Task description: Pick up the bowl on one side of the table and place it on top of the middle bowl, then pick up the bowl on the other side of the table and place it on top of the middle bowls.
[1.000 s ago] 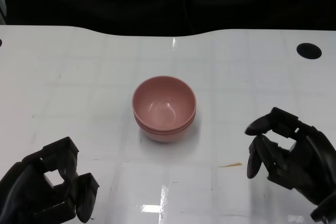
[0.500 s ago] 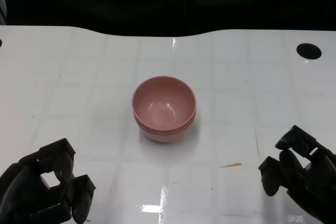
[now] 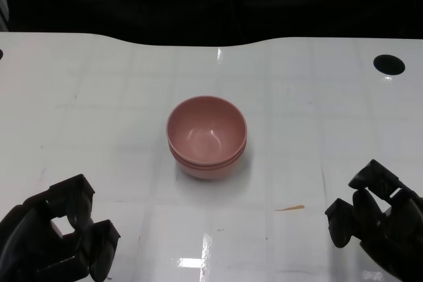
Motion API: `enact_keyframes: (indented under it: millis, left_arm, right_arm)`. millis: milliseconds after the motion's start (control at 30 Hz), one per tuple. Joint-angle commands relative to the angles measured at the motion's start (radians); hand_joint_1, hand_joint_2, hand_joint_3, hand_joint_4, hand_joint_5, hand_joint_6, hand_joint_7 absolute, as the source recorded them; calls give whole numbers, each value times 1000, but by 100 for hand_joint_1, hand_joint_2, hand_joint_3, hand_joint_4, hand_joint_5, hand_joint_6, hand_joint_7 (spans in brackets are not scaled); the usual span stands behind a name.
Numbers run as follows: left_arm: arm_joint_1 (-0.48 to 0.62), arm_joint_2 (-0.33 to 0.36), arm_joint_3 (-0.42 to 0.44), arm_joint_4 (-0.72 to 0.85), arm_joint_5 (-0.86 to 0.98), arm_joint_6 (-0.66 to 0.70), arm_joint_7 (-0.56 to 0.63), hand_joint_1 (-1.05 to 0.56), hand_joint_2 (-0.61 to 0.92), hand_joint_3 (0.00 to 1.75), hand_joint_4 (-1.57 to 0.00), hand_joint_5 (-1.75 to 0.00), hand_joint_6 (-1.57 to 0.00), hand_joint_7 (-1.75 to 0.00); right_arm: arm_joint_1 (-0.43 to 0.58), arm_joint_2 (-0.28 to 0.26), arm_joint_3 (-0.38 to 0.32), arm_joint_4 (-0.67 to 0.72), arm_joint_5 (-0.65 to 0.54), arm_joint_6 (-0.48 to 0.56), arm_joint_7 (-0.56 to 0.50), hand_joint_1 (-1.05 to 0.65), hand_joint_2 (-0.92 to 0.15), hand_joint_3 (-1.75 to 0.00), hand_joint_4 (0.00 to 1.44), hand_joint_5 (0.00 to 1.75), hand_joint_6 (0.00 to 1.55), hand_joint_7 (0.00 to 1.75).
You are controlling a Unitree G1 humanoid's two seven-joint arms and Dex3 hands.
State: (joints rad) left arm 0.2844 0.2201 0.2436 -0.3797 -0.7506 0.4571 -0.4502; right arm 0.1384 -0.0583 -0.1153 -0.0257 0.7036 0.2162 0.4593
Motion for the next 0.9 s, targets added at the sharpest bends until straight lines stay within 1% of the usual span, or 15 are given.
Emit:
enact_keyframes:
  millis: [33, 200, 267, 367, 600, 900]
  left_arm:
    - [-1, 8, 3, -5, 14, -12, 6, 17, 76, 159, -112, -175, -92, -175]
    - [-1, 5, 4, -13, 9, -1, 17, 18, 78, 159, -111, -175, -91, -175]
    - [-1, 8, 4, -16, 7, 5, 22, 17, 81, 155, -110, -175, -89, -175]
    - [-1, 10, 4, -15, 8, 4, 20, 18, 83, 153, -110, -175, -89, -175]
    - [1, 8, 3, -18, 7, 8, 27, 19, 82, 153, -109, -175, -89, -175]
    - [-1, 9, 0, -17, 6, 9, 29, 19, 82, 153, -109, -175, -89, -175]
  right_arm:
    - [4, 8, -14, -2, -7, -1, 8, -4, -62, -117, 92, 175, 62, 171]
    - [6, 16, -14, -11, -28, -3, -2, -3, -58, -121, 93, 175, 64, 173]
    - [4, 16, -15, -11, -35, 3, -6, -4, -59, -117, 94, 175, 66, 169]
    - [0, 13, -20, -7, -27, 11, 9, -5, -59, -117, 94, 175, 68, 166]
    - [10, 11, -43, 9, -19, -5, 68, -4, -59, -119, 91, 175, 63, 172]
    - [16, 16, -55, -1, -36, 1, 69, -5, -63, -112, 91, 175, 61, 175]
